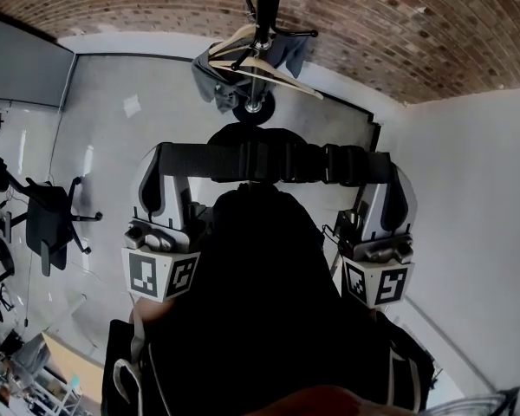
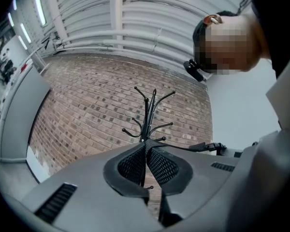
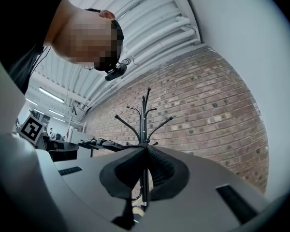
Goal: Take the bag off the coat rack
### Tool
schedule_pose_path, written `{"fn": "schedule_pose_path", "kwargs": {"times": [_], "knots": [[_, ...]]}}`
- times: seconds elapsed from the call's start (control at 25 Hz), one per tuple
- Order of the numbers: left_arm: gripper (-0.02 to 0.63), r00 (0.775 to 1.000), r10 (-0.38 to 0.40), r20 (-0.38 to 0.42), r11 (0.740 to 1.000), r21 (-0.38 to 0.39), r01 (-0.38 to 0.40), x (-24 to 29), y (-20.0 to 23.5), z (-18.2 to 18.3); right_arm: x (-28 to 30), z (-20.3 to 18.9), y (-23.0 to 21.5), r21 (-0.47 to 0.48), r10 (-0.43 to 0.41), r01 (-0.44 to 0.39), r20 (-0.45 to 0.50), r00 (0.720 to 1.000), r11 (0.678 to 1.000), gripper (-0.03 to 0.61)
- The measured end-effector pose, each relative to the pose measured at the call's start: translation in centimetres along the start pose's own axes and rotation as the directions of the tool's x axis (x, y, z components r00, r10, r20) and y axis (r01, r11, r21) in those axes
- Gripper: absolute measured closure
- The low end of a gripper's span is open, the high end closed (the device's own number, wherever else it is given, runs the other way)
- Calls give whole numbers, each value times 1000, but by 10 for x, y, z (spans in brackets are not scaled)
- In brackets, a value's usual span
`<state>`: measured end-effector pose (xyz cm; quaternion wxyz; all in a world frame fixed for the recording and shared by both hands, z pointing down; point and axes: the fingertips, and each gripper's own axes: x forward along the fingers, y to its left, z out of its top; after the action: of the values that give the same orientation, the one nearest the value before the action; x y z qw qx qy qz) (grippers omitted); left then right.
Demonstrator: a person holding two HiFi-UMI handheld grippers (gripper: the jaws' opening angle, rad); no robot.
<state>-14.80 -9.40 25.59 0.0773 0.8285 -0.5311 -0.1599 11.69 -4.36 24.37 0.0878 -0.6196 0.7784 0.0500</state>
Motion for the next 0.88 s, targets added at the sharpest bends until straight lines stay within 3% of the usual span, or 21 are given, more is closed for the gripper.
{"fn": "schedule_pose_path", "kwargs": {"times": [0.12, 0.36, 0.6, 0.88], "knots": [[591, 1000, -13, 5, 998, 64, 12, -4, -6, 3, -2, 4, -4, -15, -4, 4, 2, 1000, 1000, 555], [591, 1000, -20, 3, 1000, 2, 20, 0, -5, 1, -3, -1, -5, -50, -4, 4, -18, 1000, 999, 555], [591, 1000, -19, 16, 998, 57, 18, 5, -4, 2, 3, -8, -8, -60, -4, 1, -39, 999, 998, 555], [591, 1000, -13, -1, 999, 43, 13, 17, -1, -7, 9, -13, -15, -63, 9, -12, -36, 999, 998, 555]]}}
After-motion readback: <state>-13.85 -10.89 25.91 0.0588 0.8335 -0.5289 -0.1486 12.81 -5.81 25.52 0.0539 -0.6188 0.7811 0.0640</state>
